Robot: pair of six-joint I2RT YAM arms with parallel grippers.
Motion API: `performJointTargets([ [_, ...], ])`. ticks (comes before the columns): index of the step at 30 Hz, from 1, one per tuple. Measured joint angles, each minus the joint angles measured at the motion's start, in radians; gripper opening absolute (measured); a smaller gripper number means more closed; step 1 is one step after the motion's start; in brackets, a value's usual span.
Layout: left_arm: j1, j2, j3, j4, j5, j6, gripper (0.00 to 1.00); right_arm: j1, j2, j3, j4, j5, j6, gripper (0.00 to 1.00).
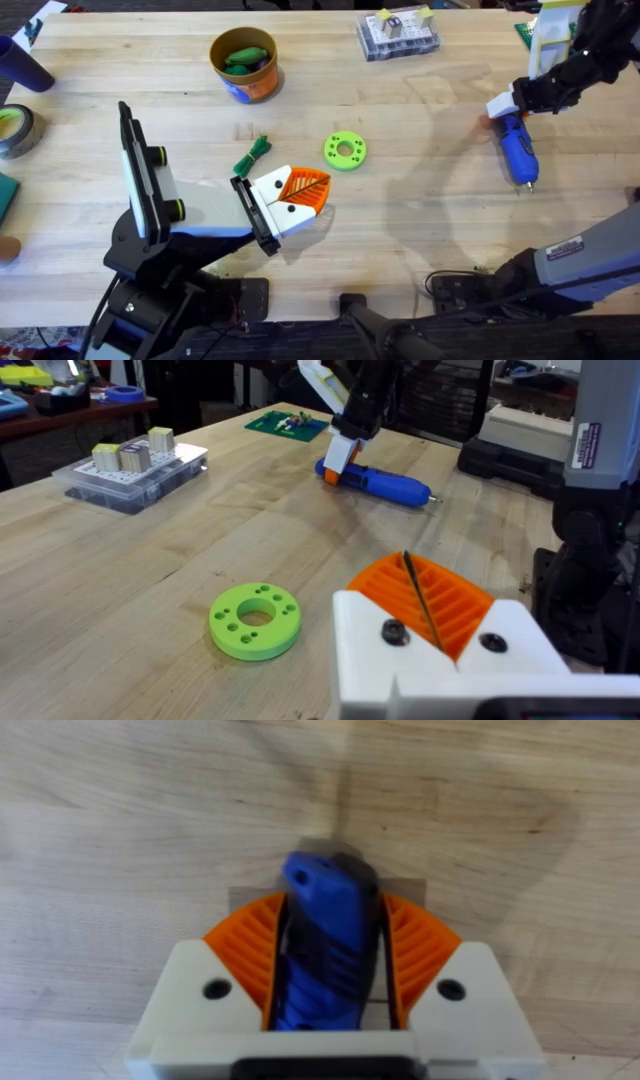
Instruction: Pick up the gripper from the table and insert it into the empty holder that is missing its gripper. Then pick up a screw, insert it into the mounting hole, and use the screwdriver to tighten it. Finally, clean up the table by picking up the vegetable and placing it into the bucket.
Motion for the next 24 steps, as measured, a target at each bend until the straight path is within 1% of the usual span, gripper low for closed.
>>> performJointTargets([
  [18,0.000,0.001,0.000,0.002,-0.007,-0.001,0.014,-0.001,0.000,0.008,-0.043,-0.008,0.005,0.542],
  [24,0.000,0.001,0.000,0.002,-0.008,-0.001,0.014,-0.001,0.000,0.032,-0.108,-0.030,0.009,0.542],
])
